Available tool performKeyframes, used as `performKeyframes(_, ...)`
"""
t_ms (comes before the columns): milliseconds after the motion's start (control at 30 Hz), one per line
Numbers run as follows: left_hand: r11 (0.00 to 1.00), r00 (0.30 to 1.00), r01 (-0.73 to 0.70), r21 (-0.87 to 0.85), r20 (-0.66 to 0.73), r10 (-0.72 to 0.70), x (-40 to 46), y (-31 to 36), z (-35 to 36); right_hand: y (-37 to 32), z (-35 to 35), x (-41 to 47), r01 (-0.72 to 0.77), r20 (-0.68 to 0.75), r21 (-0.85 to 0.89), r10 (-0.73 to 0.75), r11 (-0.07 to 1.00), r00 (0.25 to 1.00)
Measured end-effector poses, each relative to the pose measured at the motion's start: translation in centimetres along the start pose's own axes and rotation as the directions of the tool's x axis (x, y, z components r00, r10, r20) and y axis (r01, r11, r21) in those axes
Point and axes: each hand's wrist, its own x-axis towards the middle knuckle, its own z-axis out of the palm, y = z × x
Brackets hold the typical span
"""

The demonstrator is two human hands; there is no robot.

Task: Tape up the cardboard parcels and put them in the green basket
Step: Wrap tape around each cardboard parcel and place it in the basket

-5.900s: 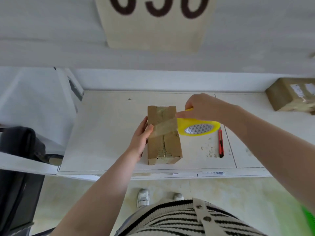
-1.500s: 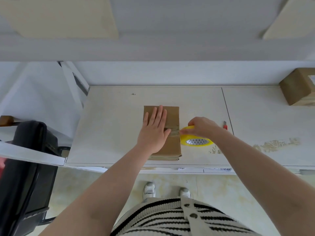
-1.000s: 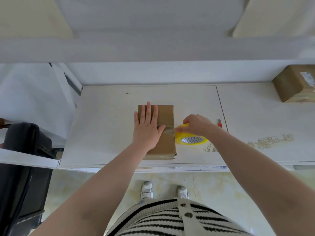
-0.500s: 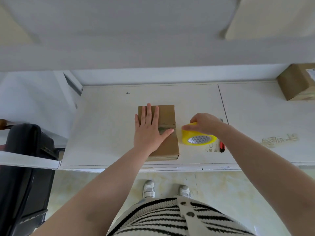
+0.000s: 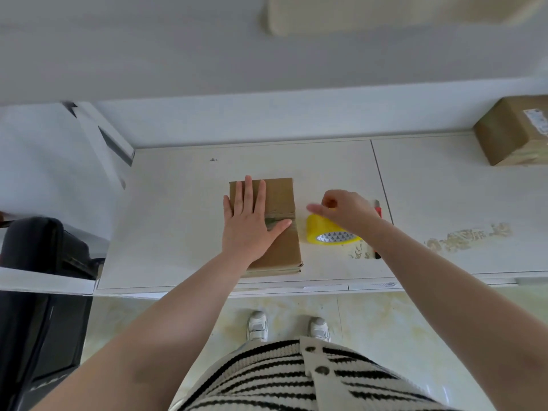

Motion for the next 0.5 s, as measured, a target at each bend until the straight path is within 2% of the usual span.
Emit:
performKeyframes(67,1.0,1.0,-0.001,0.006,0.005,0.001,0.1,0.0,0.0,1.5,0.0,-0.3,-0.052,-0.204,0.237,0.102,0.97,0.974)
performKeyframes(100,1.0,1.0,-0.001,0.007,0.009,0.001,0.1,0.0,0.0,2.7,0.0,-0.4,-0.099,-0.302,0.306,0.195,0.947,0.933)
performKeyframes(167,1.0,1.0,-0.001,0.012,0.013,0.0,0.2,0.0,0.1,5.3,0.4,-0.7,-0.259,-0.382,0.328,0.379,0.908,0.843)
performKeyframes(233,1.0,1.0,0.001,0.021,0.015,-0.001,0.2,0.0,0.1,7.6,1.2,-1.2,-0.43,-0.323,0.278,0.505,0.859,0.8)
performKeyframes(300,0.999,1.0,0.002,0.034,0.017,-0.003,0.2,0.1,0.1,8.8,2.2,-1.8,-0.512,-0.239,0.24,0.561,0.825,0.793)
performKeyframes(500,0.999,1.0,0.001,0.039,0.024,-0.002,0.2,0.0,0.0,9.4,2.7,-1.1,-0.539,-0.118,0.282,0.586,0.794,0.801)
